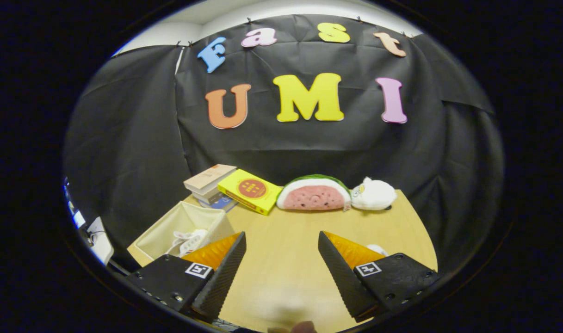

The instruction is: Open the storage box then place both shoes into the box .Put the left shoe in first, then the right shoe, with the right side of both shoes facing outward in a uniform manner.

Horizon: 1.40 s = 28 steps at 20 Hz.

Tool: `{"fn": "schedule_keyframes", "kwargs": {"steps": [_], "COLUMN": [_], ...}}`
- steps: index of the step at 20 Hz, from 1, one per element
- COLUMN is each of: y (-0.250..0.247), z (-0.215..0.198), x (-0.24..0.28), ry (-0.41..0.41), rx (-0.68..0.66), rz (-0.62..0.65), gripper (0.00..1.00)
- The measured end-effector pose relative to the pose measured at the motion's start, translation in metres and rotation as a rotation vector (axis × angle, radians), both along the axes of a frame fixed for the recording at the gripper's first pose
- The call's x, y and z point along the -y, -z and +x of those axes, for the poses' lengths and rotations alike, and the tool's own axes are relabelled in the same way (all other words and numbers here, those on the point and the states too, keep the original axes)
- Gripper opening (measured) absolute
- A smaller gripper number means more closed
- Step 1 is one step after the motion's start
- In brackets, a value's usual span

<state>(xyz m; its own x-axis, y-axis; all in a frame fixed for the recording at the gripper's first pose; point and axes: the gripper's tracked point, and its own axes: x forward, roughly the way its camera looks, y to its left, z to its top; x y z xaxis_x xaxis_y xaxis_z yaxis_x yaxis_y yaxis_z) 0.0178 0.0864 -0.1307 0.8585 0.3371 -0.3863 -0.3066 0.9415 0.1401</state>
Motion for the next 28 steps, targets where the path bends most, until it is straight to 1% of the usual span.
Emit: {"fn": "schedule_keyframes", "kwargs": {"steps": [5, 8, 10, 15, 17, 20, 24, 27, 28], "y": [0.036, 0.072, 0.096, 0.158, 0.188, 0.23, 0.244, 0.249, 0.251], "z": [0.013, 0.012, 0.013, 0.015, 0.022, 0.042, 0.064, 0.077, 0.08], "x": [0.109, 0.156, 0.178, 0.206, 0.211, 0.22, 0.208, 0.193, 0.188], "ry": [0.107, 0.149, 0.156, 0.139, 0.133, 0.122, 0.069, 0.033, 0.026], "rx": [-0.041, -0.11, -0.147, -0.231, -0.285, -0.352, -0.38, -0.393, -0.41], "rz": [-0.029, -0.046, -0.07, -0.125, -0.122, -0.16, -0.155, -0.141, -0.13], "gripper": [0.96, 0.96, 0.96, 0.96, 0.96, 0.96, 0.94, 0.71, 0.67]}}
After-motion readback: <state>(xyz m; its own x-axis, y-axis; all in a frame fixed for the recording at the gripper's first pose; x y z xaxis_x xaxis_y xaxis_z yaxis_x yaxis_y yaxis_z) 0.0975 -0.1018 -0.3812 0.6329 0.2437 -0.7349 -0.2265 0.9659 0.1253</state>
